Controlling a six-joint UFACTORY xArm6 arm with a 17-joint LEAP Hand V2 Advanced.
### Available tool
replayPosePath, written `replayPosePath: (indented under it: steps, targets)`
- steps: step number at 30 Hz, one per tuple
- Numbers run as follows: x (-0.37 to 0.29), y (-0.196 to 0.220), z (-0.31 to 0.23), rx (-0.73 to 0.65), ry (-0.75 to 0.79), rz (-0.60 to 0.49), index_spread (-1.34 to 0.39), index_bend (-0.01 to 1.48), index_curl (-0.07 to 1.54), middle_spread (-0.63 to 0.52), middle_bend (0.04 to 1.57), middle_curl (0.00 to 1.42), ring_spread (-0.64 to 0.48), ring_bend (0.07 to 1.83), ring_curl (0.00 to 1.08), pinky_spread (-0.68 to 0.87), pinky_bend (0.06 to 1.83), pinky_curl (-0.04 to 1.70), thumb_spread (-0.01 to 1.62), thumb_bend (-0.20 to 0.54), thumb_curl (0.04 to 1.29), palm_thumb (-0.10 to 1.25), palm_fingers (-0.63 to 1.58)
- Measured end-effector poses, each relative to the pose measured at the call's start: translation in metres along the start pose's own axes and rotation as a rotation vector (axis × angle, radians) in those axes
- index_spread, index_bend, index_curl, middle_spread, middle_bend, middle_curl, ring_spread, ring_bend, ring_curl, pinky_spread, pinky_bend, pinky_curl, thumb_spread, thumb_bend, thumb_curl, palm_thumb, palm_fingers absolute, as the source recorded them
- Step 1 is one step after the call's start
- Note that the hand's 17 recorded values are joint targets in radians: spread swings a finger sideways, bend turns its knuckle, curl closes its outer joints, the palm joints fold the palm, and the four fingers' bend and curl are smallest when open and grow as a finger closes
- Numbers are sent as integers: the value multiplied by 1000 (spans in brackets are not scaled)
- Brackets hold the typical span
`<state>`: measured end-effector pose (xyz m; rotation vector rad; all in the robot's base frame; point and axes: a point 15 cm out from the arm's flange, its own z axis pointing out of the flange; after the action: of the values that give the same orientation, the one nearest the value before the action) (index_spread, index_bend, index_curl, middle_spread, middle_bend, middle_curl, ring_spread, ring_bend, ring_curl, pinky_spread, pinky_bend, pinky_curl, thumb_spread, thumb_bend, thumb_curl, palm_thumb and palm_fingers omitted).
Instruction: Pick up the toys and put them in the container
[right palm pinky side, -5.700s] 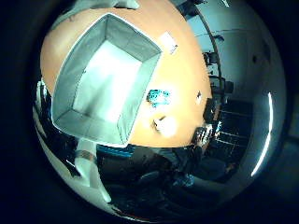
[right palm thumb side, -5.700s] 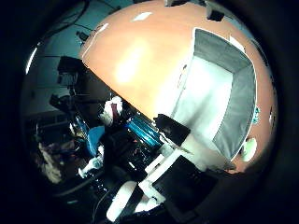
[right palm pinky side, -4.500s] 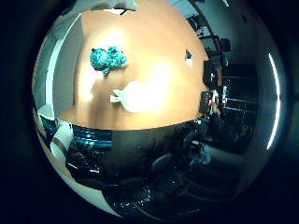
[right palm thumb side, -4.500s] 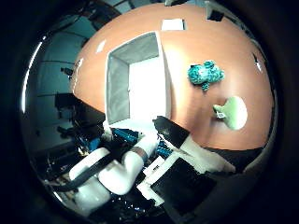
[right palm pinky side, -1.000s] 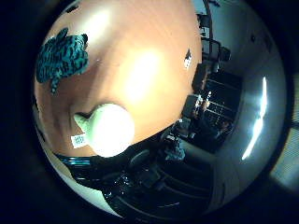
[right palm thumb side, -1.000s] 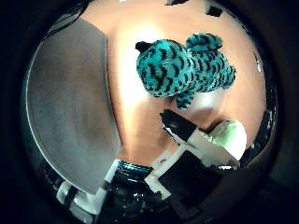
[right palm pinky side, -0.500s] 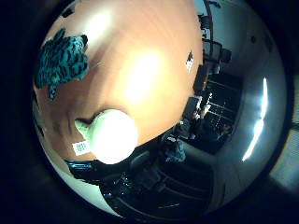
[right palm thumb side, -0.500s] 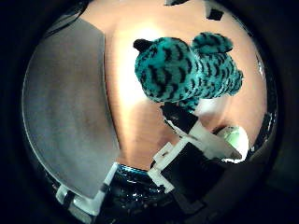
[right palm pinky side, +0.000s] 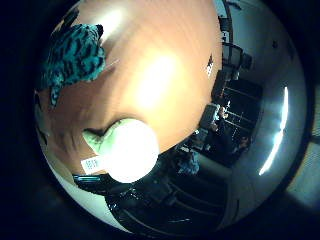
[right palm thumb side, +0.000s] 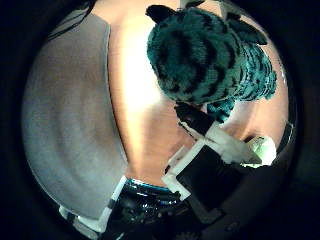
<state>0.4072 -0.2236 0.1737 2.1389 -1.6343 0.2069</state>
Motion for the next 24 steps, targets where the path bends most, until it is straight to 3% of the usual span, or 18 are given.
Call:
replayPosePath:
  steps: [3, 6, 10, 14, 24]
  targets:
    - [3, 0, -5, 8, 5, -2, -447, 271, 390, -325, 631, 541, -311, 812, 359, -132, 525, 185, 1023, -14, 324, 746, 1164]
    - [8, 3, -14, 18, 15, 3, -469, 517, 566, -326, 829, 673, -310, 1026, 485, -329, 845, 318, 1034, -12, 330, 803, 1274]
    - [15, 7, -25, 37, 28, 1, -443, 771, 758, -298, 1017, 810, -277, 1238, 594, -322, 1135, 476, 1062, -8, 338, 877, 1164]
    - [19, 13, -31, 49, 16, -2, -395, 924, 890, -275, 1138, 915, -255, 1344, 665, -270, 1272, 591, 1113, 3, 364, 996, 1083]
    - [10, 61, -61, -22, -68, -22, -334, 988, 1001, -247, 1211, 1021, -238, 1407, 756, -207, 1327, 761, 1157, -9, 462, 1089, 994]
